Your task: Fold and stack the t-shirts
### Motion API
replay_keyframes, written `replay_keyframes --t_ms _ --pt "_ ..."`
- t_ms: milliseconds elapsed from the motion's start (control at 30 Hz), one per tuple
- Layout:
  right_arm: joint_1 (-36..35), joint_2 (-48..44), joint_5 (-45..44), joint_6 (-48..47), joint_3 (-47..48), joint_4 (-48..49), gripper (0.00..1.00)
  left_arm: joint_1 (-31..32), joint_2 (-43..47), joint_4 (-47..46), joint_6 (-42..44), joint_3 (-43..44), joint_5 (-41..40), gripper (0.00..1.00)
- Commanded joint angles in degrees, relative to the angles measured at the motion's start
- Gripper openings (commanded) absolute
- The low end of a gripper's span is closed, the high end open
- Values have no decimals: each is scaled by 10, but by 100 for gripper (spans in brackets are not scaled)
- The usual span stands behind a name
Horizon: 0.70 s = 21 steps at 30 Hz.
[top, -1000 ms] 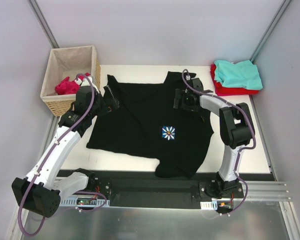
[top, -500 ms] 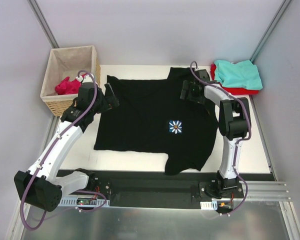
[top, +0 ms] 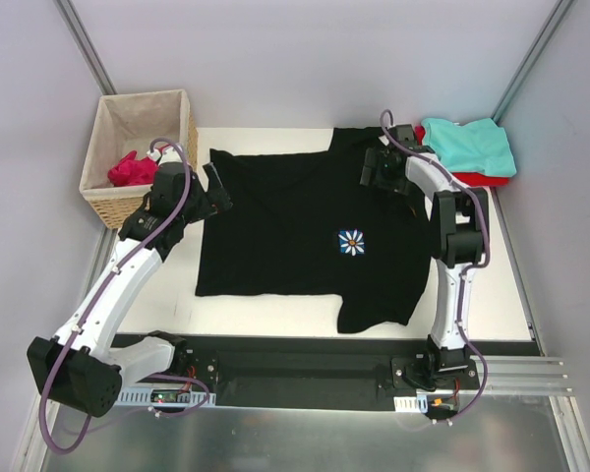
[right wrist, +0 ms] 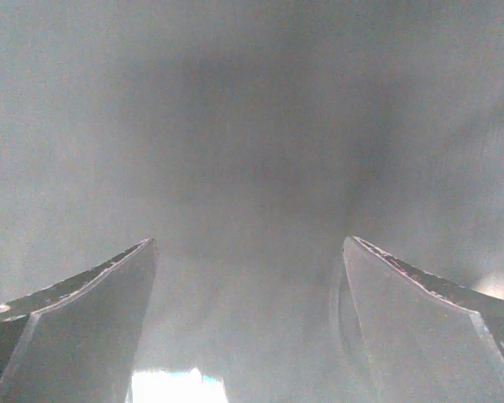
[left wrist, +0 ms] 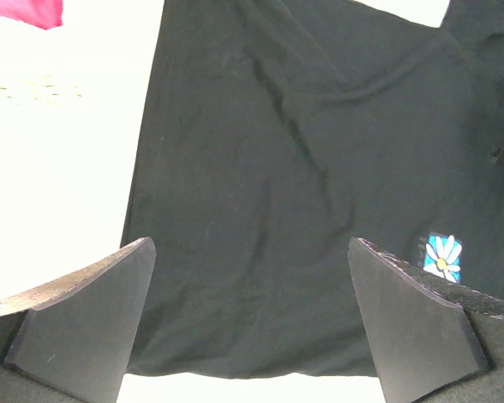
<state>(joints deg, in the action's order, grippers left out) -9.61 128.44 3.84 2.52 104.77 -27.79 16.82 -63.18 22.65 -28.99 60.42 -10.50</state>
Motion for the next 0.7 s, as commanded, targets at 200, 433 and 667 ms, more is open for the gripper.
replay_keyframes --t_ms 200,433,667 --pt "-116 -335 -75 -43 -199 -6 96 -2 35 22 -17 -41 78 99" --pt "-169 -431 -99 -41 -279 -4 96 -6 12 23 -6 -45 29 99" --pt "-206 -472 -112 -35 -301 3 96 -14 -192 -49 20 131 146 99"
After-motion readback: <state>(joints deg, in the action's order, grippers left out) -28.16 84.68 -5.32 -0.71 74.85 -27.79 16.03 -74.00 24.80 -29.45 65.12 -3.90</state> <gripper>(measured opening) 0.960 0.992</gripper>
